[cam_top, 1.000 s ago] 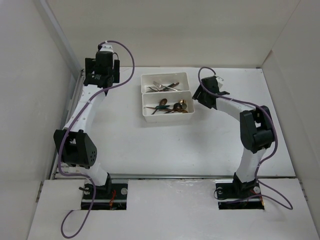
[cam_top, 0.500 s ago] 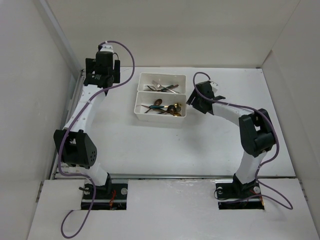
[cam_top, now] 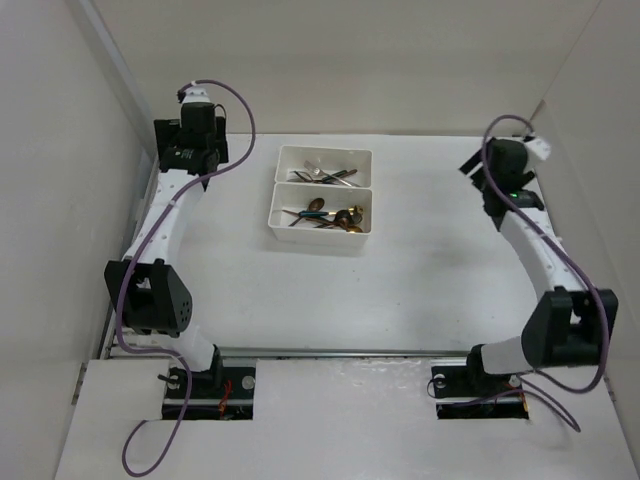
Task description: Sort the eating utensils into containers
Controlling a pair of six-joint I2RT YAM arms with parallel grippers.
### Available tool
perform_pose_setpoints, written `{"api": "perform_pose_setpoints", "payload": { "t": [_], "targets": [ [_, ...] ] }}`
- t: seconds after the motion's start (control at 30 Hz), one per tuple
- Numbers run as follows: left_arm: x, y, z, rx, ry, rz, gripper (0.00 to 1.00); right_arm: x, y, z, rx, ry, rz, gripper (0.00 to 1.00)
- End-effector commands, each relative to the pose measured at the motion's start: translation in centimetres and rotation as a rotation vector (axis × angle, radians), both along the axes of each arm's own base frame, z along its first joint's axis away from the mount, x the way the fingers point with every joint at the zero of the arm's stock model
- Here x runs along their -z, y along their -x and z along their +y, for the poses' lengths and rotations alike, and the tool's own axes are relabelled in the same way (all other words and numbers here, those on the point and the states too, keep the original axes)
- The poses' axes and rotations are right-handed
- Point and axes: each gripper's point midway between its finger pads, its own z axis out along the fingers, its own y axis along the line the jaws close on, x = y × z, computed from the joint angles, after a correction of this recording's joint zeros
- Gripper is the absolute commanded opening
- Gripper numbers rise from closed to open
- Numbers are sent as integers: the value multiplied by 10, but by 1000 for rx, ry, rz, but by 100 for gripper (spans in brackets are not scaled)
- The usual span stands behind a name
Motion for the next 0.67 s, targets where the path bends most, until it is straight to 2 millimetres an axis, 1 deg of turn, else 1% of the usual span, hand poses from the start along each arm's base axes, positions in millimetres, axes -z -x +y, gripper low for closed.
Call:
{"api": "perform_pose_setpoints", "payload": {
  "t": [0.0, 0.03, 0.07, 0.1, 0.13, 0.17, 0.2, 0.27, 0.33, 0.4, 0.43, 0.47, 0.5, 0.53, 0.57, 0.63],
  "targets": [
    [-22, 9, 34, -151, 49, -109, 100, -89, 18, -67, 119, 167, -168, 84],
    [-25, 11, 41, -176, 64, -122, 100, -101, 24, -80, 124, 224, -170, 86],
    [-26, 11, 57, -221, 78, -136, 100, -115, 29, -97, 142, 251, -191, 89],
    [-20, 12, 64, -249, 91, -124, 100, -134, 32, -104, 146, 278, -219, 92],
    [-18, 15, 81, -307, 116, -131, 100, -152, 38, -110, 146, 331, -233, 98],
    [-23, 16, 88, -330, 129, -154, 100, -152, 42, -116, 174, 354, -220, 98],
    [-21, 20, 95, -362, 133, -151, 100, -167, 47, -121, 211, 365, -251, 99],
    [-16, 23, 106, -398, 145, -146, 100, -179, 53, -130, 286, 365, -272, 99],
    [-16, 25, 114, -420, 150, -153, 100, -181, 62, -138, 345, 368, -253, 99],
    [-15, 26, 112, -408, 159, -149, 100, -184, 67, -142, 381, 367, -254, 99],
    [-15, 26, 112, -408, 159, -149, 100, -179, 66, -141, 383, 356, -249, 99],
    [-14, 25, 110, -397, 167, -148, 100, -179, 69, -141, 386, 349, -257, 99],
    [-11, 25, 110, -397, 167, -146, 100, -185, 73, -140, 392, 337, -278, 99],
    [-11, 25, 110, -397, 167, -146, 100, -178, 70, -137, 378, 324, -274, 99],
    [-15, 26, 110, -392, 161, -151, 100, -178, 68, -135, 362, 319, -277, 99],
    [-15, 26, 110, -392, 161, -151, 100, -182, 69, -133, 358, 307, -294, 99]
  ]
}}
